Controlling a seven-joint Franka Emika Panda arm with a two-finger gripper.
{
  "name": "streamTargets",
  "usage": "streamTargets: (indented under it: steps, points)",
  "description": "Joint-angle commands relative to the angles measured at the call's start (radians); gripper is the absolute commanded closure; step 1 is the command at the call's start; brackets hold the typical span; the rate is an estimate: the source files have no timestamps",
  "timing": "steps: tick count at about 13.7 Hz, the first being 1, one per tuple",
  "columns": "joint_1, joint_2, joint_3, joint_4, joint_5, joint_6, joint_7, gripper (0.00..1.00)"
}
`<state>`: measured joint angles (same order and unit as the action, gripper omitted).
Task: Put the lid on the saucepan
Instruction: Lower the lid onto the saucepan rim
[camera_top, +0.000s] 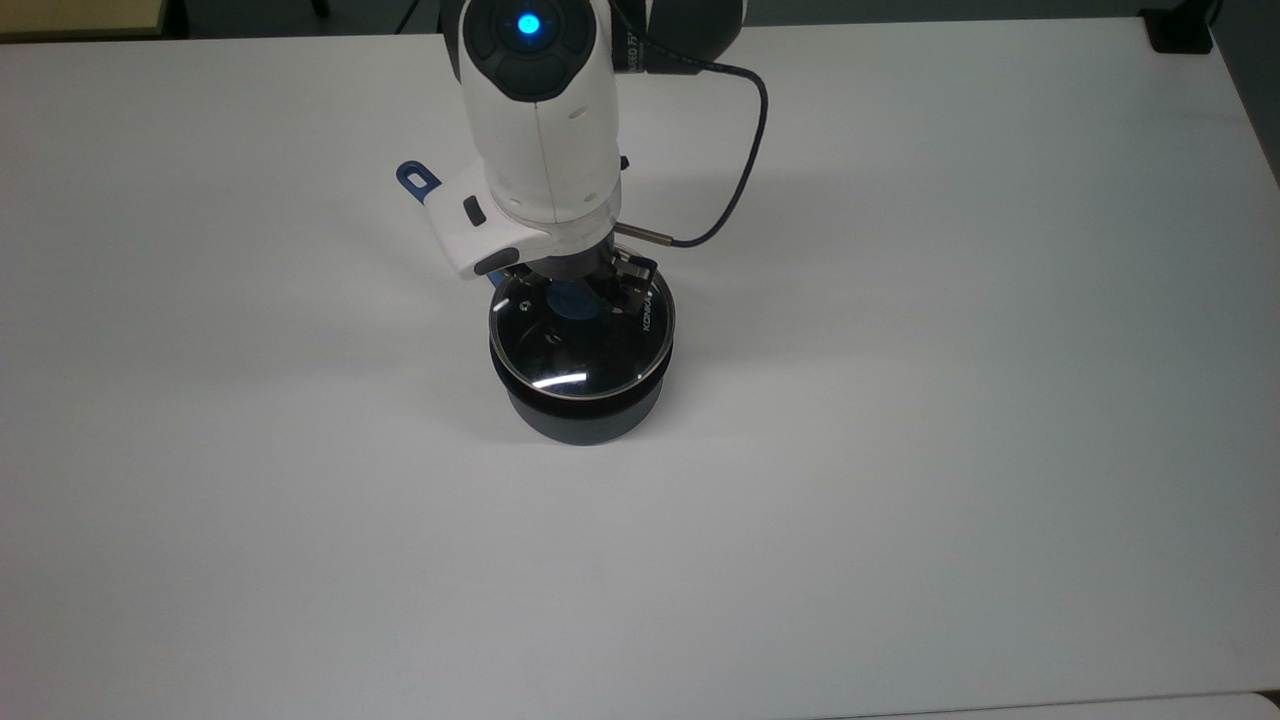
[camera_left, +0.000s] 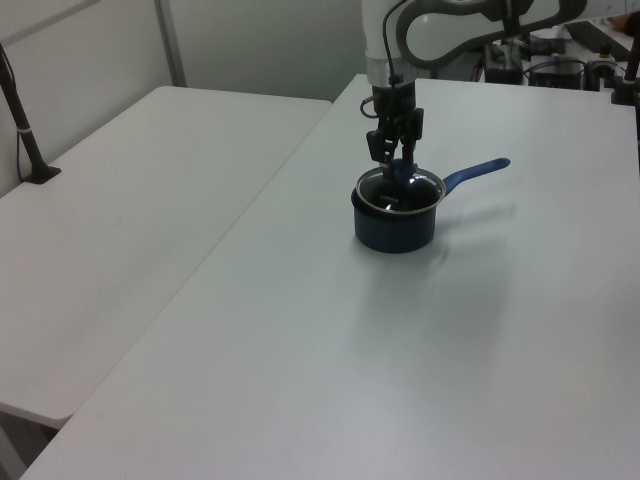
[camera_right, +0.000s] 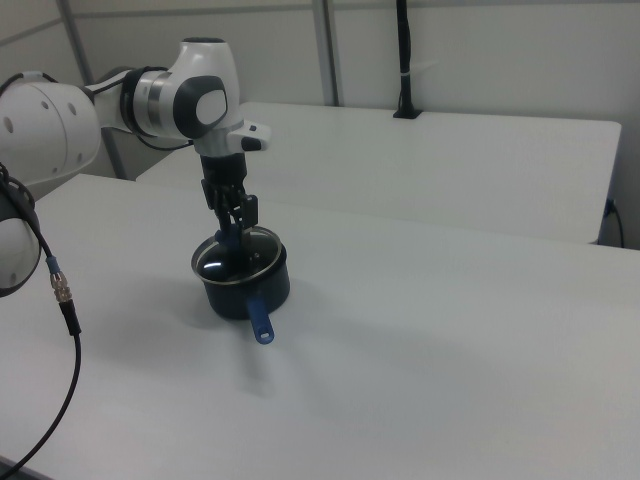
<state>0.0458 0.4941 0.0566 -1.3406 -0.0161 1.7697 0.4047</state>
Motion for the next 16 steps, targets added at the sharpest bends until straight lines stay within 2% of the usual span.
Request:
streamTargets:
  steps: [1,13,15,16]
  points:
    - [0.043,0.029,-0.040,0.024,0.005,0.045,0.039,0.46]
    - [0.049,0.041,-0.058,0.023,0.005,0.074,0.052,0.45]
    - [0.051,0.040,-0.058,0.020,0.007,0.070,0.049,0.41]
    - [0.052,0.040,-0.058,0.017,0.008,0.067,0.051,0.29]
